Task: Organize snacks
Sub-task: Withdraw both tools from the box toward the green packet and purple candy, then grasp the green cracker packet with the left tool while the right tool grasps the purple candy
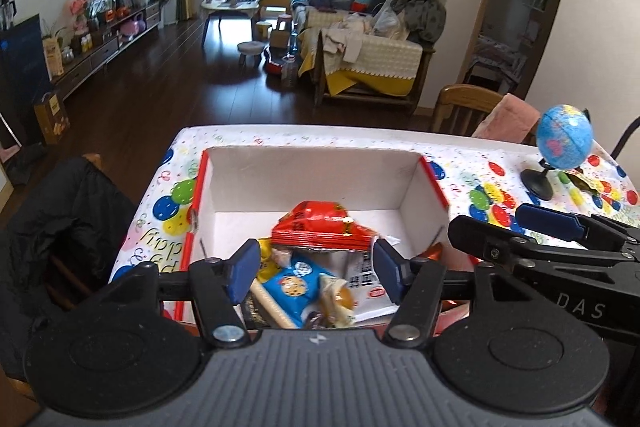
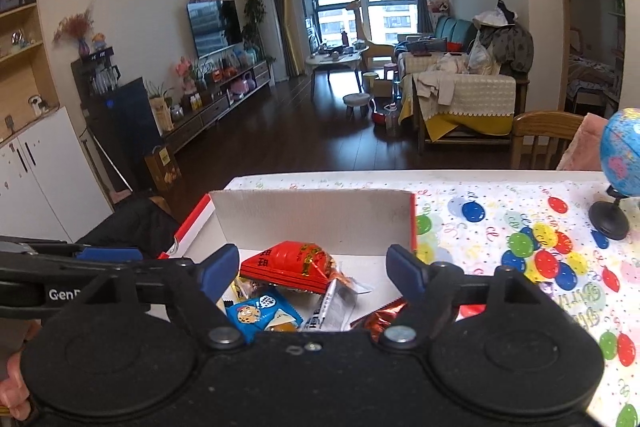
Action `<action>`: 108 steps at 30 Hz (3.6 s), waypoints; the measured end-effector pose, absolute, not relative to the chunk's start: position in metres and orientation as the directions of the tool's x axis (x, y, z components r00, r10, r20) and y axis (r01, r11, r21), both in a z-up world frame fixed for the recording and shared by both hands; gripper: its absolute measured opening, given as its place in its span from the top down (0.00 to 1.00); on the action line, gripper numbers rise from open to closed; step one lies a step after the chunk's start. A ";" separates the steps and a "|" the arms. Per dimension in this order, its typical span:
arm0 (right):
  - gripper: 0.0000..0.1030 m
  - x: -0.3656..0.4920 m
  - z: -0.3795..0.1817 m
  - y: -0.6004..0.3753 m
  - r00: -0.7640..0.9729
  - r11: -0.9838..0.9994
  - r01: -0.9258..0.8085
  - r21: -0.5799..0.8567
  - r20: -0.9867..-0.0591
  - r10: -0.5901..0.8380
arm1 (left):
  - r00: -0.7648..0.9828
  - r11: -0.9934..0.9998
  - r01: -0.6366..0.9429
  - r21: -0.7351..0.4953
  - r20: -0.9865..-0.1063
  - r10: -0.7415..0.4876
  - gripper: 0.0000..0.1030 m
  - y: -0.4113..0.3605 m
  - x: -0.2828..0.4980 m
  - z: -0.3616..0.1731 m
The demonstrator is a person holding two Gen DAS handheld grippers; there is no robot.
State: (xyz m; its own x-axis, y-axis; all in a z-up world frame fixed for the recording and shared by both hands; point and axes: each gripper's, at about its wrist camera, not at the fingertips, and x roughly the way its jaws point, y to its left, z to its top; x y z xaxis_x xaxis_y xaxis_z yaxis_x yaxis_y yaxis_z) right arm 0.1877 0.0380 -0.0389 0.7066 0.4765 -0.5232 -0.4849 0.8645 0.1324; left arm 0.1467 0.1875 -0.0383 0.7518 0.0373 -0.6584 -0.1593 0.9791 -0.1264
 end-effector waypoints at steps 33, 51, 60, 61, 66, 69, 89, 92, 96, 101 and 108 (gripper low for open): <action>0.01 0.180 -0.028 -0.136 0.788 0.910 -0.374 0.181 -0.455 0.414 | 0.790 0.989 -0.041 -0.145 -0.610 -0.056 0.20 0.024 0.167 -0.027; 0.01 0.239 -0.061 -0.227 0.771 0.936 -0.295 0.193 -0.531 0.352 | 0.711 0.987 -0.081 -0.137 -0.702 -0.040 0.08 -0.069 0.223 -0.086; 0.02 0.275 -0.080 -0.227 0.728 0.927 -0.340 0.157 -0.580 0.365 | 0.626 0.988 -0.147 -0.057 -0.779 0.048 0.08 -0.099 0.254 -0.127; 0.02 0.279 -0.082 -0.226 0.720 0.925 -0.347 0.152 -0.589 0.367 | 0.613 0.986 -0.160 -0.049 -0.788 0.060 0.08 -0.101 0.258 -0.132; 0.08 0.299 -0.096 -0.222 0.672 0.915 -0.381 0.134 -0.639 0.374 | 0.572 0.979 -0.201 -0.038 -0.816 0.086 0.08 -0.106 0.270 -0.150; 0.12 0.310 -0.104 -0.219 0.647 0.907 -0.400 0.129 -0.662 0.379 | 0.550 0.978 -0.207 -0.027 -0.830 0.093 0.08 -0.111 0.278 -0.160; 0.24 0.346 -0.133 -0.208 0.572 0.884 -0.441 0.154 -0.711 0.409 | 0.520 0.981 -0.191 0.041 -0.843 0.136 0.41 -0.137 0.303 -0.191; 0.25 0.350 -0.135 -0.204 0.566 0.882 -0.446 0.153 -0.714 0.411 | 0.519 0.981 -0.190 0.022 -0.846 0.120 0.50 -0.135 0.303 -0.192; 0.27 0.354 -0.140 -0.200 0.552 0.876 -0.453 0.165 -0.720 0.421 | 0.519 0.980 -0.197 0.018 -0.846 0.120 0.58 -0.131 0.302 -0.191; 0.28 0.359 -0.145 -0.190 0.537 0.867 -0.467 0.172 -0.724 0.433 | 0.518 0.971 -0.240 0.018 -0.843 0.144 0.58 -0.116 0.300 -0.189; 0.40 0.370 -0.159 -0.166 0.507 0.858 -0.488 0.160 -0.748 0.428 | 0.527 0.950 -0.310 0.032 -0.826 0.200 0.58 -0.087 0.290 -0.180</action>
